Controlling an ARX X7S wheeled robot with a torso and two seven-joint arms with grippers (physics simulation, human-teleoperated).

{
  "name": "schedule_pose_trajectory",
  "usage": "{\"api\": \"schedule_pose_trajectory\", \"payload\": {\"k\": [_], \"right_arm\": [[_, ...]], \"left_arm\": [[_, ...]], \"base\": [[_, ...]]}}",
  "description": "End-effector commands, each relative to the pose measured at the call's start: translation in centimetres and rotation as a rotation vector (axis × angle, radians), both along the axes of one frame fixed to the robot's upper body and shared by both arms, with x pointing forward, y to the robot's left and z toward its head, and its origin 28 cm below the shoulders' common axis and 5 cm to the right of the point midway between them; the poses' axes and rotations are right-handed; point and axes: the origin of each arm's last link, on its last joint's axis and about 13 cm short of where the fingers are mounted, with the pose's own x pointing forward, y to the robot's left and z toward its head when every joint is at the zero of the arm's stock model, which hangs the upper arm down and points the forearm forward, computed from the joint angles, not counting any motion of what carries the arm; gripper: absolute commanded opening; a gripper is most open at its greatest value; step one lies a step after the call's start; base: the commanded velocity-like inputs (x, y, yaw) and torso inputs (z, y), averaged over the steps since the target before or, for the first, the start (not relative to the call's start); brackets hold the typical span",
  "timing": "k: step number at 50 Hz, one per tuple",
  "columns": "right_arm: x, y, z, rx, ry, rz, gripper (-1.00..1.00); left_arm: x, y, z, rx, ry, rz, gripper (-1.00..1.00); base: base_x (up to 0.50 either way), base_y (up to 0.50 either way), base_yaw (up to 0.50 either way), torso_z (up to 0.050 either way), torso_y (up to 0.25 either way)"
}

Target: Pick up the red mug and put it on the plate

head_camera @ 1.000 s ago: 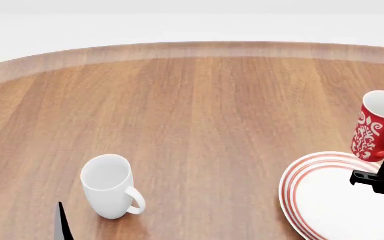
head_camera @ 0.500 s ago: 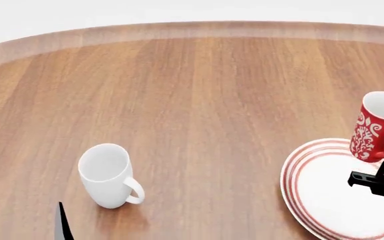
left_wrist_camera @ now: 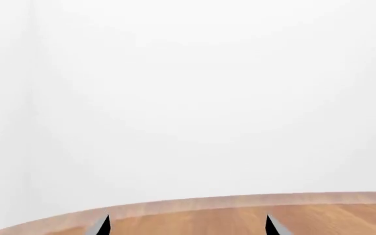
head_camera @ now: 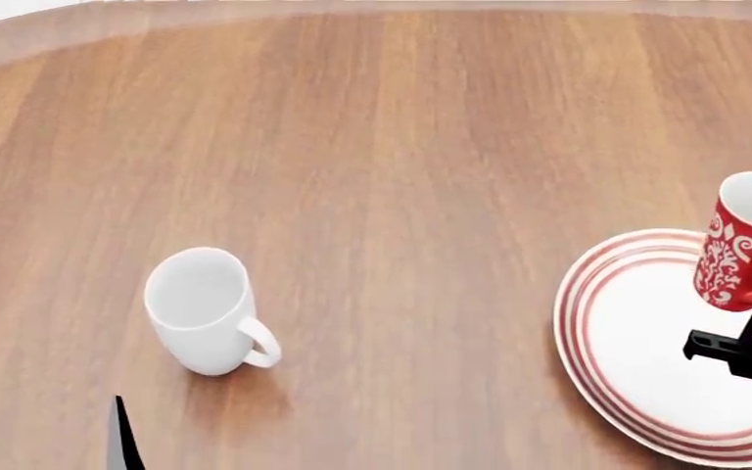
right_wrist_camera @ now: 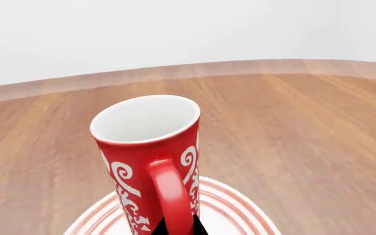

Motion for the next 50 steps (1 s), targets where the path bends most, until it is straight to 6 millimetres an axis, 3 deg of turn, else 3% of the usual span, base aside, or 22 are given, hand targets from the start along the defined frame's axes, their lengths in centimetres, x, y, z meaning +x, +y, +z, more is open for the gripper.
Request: {"api": "schedule_pose_trajectory", "payload": {"k": [1,36,50], "right_arm": [[0.13,0.22,0.03,0.002,-0.013,-0.006,-1.00],[0.24,0.30,0.14,0.005,-0.013,-0.002,-1.00],[0.14,0.35,-0.08,0.005,-0.009,0.022,-1.00]], "left_arm": [[0.01,0.00,0.00,-0.001,-0.004,-0.001,1.00],[0.01,-0.01,0.00,-0.009,-0.007,-0.007,1.00],[0.01,-0.03,0.00,-0.025,-0.005,-0.019,1.00]], "base": [[0.00,0.00,0.00,0.025,-0.133],[0.00,0.00,0.00,0.025,-0.134],[0.00,0.00,0.00,0.005,-0.013]]}}
